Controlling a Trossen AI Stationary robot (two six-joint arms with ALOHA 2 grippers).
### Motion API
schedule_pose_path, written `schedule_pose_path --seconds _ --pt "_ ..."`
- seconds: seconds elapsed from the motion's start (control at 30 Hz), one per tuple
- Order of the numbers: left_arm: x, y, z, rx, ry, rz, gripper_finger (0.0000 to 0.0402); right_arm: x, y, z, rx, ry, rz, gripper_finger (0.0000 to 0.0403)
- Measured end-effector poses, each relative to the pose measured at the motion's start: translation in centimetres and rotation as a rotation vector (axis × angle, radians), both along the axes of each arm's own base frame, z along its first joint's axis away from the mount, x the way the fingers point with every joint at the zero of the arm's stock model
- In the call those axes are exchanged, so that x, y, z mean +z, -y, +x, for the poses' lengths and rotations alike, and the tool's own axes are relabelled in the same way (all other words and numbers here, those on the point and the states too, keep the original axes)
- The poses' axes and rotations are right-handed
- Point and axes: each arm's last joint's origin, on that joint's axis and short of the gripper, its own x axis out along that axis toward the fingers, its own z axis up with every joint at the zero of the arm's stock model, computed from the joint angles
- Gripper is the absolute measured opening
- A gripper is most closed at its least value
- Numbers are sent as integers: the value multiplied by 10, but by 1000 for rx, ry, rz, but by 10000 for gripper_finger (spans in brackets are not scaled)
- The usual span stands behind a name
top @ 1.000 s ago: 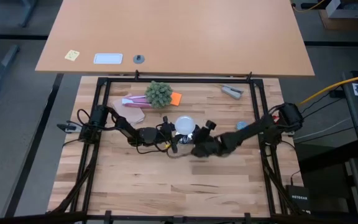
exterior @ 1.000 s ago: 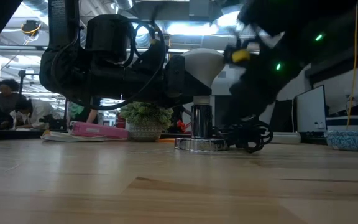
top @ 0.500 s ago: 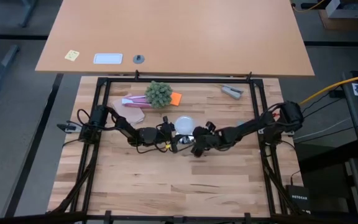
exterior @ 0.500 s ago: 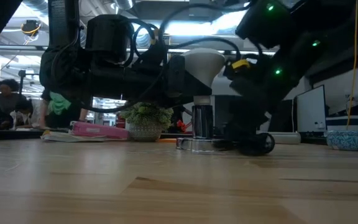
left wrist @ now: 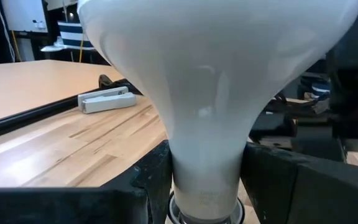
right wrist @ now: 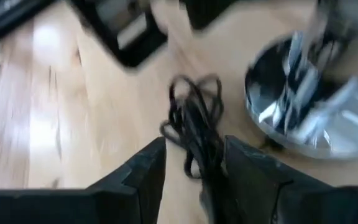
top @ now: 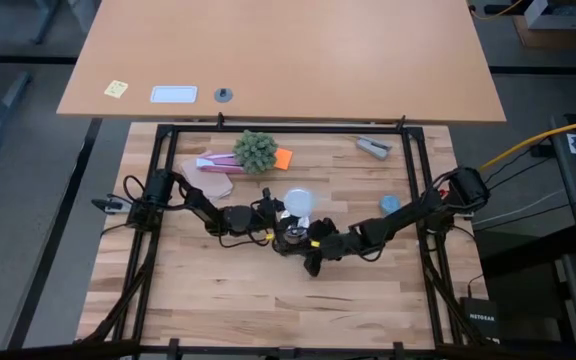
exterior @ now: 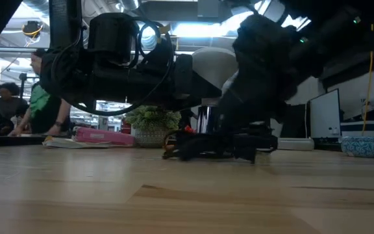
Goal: Screw lightbulb
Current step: Remove the lightbulb from the lamp
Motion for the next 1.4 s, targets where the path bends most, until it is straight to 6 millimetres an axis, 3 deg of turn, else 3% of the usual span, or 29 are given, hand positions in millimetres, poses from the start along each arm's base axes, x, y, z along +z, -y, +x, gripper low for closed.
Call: schedule_pose_path --seconds 0.37,0.67,1.13,1.4 --pt "0 0 0 -2 -3 1 153 11 4 4 -11 87 -272 165" --pt "0 0 0 -4 -4 1 153 20 12 -12 -49 -48 -410 165" --pt "-1 0 0 -6 -5 1 153 -5 18 -33 -138 -317 -299 165" --pt "-1 0 0 0 -5 4 153 -42 7 -6 -135 -191 -153 165"
